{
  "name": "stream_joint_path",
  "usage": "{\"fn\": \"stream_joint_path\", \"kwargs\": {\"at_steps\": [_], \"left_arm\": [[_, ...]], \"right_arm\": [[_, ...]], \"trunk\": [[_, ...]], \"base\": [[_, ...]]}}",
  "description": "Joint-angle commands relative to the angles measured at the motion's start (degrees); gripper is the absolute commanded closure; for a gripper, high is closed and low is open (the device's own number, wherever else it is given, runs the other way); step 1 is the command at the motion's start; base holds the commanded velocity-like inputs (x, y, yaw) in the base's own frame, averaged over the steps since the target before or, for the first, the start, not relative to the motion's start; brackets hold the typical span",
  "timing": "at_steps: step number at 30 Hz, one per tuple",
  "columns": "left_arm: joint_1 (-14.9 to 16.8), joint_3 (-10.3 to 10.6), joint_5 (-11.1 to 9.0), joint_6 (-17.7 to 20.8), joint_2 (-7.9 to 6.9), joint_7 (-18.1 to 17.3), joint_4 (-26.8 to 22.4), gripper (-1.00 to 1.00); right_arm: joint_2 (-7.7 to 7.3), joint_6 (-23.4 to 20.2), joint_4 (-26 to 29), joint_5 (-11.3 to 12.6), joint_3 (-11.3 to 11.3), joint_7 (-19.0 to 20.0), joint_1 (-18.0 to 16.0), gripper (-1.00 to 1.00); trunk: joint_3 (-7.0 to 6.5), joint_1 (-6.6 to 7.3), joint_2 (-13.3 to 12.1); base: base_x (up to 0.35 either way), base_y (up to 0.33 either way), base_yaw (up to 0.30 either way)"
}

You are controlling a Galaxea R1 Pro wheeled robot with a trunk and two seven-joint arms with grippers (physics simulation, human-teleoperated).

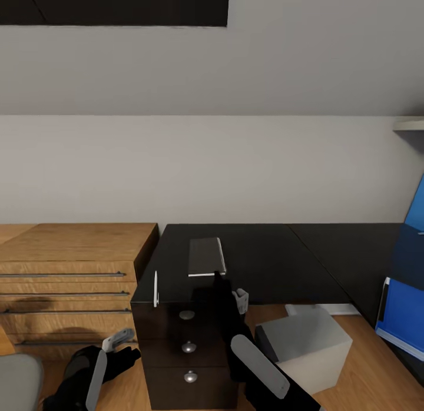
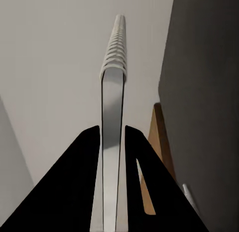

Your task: In the bedroom, organize the workspace by keeping the computer under the desk, ensuring the monitor is on the desk, placing the keyboard on the desk next to the monitor, placing the mouse on the desk next to the keyboard, moving the folder from the swivel chair onto the desk next to the mouse, stacking the notebook on top of the folder with the pen on top of the notebook, and positioning the swivel chair next to the desk.

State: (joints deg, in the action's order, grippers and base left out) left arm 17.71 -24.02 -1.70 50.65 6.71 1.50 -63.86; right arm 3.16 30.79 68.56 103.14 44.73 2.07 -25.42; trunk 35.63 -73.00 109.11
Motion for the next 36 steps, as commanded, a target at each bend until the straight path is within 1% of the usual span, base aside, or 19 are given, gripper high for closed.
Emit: {"fn": "stream_joint_path", "kwargs": {"at_steps": [1, 4, 6, 9, 12, 20, 23, 25, 27, 29, 31, 32, 36], "left_arm": [[0.0, -0.1, -0.2, 0.2, 0.13, 0.1, 0.1, -1.00], [0.0, -0.1, -0.2, -0.5, 0.17, 0.1, 0.6, -1.00], [0.0, -0.1, -0.2, -1.4, 0.16, 0.1, 1.1, -1.00], [0.0, -0.1, -0.2, -4.3, 0.15, 0.0, 2.5, -1.00], [0.0, -0.1, -0.2, -5.3, 0.13, 0.1, 2.9, -1.00], [0.0, -0.1, -0.2, -5.8, 0.07, 0.1, 3.6, -1.00], [0.0, -0.1, -0.2, -5.9, 0.06, 0.1, 4.4, -1.00], [0.1, -0.6, -0.8, -5.2, 0.70, -0.2, 3.7, -1.00], [0.1, -0.6, -1.0, -4.6, 0.69, -0.2, 3.1, -1.00], [0.1, -0.6, -1.0, -4.5, 0.69, -0.2, 2.4, -1.00], [0.1, -0.6, -0.9, -4.6, 0.70, -0.2, 1.8, -1.00], [0.0, -0.6, -0.9, -4.6, 0.63, -0.2, 1.5, -1.00], [-0.3, -0.4, -0.9, -4.7, -0.50, -0.3, 0.2, -1.00]], "right_arm": [[-0.52, 0.3, 0.9, 0.7, 0.3, -0.6, -0.1, 1.00], [-0.83, 0.4, 1.3, 0.7, 0.3, -1.2, -0.1, 1.00], [-0.91, 0.4, 1.5, 0.6, 0.3, -1.2, -0.1, 1.00], [-1.00, 0.5, 1.5, 0.5, 0.4, -1.1, -0.1, 1.00], [-0.97, 0.5, 1.5, 0.4, 0.4, -1.0, -0.1, 1.00], [-1.04, 0.4, 1.5, 0.3, 0.4, -1.1, -0.1, 1.00], [-1.08, 0.3, 1.4, -0.4, 0.4, -1.1, -0.1, 1.00], [-0.42, 1.0, 0.8, -0.4, 1.0, -0.9, -0.3, 1.00], [0.16, 1.6, 0.1, -0.4, 1.7, -0.8, -0.3, 1.00], [0.16, 2.3, -0.5, -0.4, 2.3, -0.7, -0.3, 1.00], [0.17, 2.5, -1.1, -0.4, 2.4, -0.7, -0.3, 1.00], [0.12, 2.5, -1.5, -0.4, 2.3, -0.7, -0.3, 1.00], [-1.19, 2.6, -2.4, -0.8, 2.2, -0.7, -0.3, 1.00]], "trunk": [[-0.12, 0.23, -0.4], [-0.66, 0.89, -1.6], [-0.66, 0.89, -1.6], [-0.66, 0.89, -1.6], [-0.66, 0.89, -1.6], [-0.66, 0.89, -1.6], [-0.66, 0.89, -1.6], [-0.66, 0.89, -1.6], [-0.66, 0.89, -1.6], [-0.66, 0.89, -1.6], [-0.66, 0.89, -1.6], [-0.66, 0.89, -1.6], [-1.38, 1.77, -3.2]], "base": [[0.000, 0.000, 0.000], [0.000, 0.000, 0.000], [0.000, 0.000, 0.000], [0.000, 0.000, 0.000], [0.000, 0.000, 0.000], [0.000, 0.000, 0.000], [-0.027, -0.011, 0.000], [0.000, 0.000, 0.000], [0.000, 0.000, 0.000], [0.000, 0.000, 0.000], [0.000, 0.000, 0.000], [0.000, 0.000, 0.000], [0.000, 0.000, 0.000]]}}
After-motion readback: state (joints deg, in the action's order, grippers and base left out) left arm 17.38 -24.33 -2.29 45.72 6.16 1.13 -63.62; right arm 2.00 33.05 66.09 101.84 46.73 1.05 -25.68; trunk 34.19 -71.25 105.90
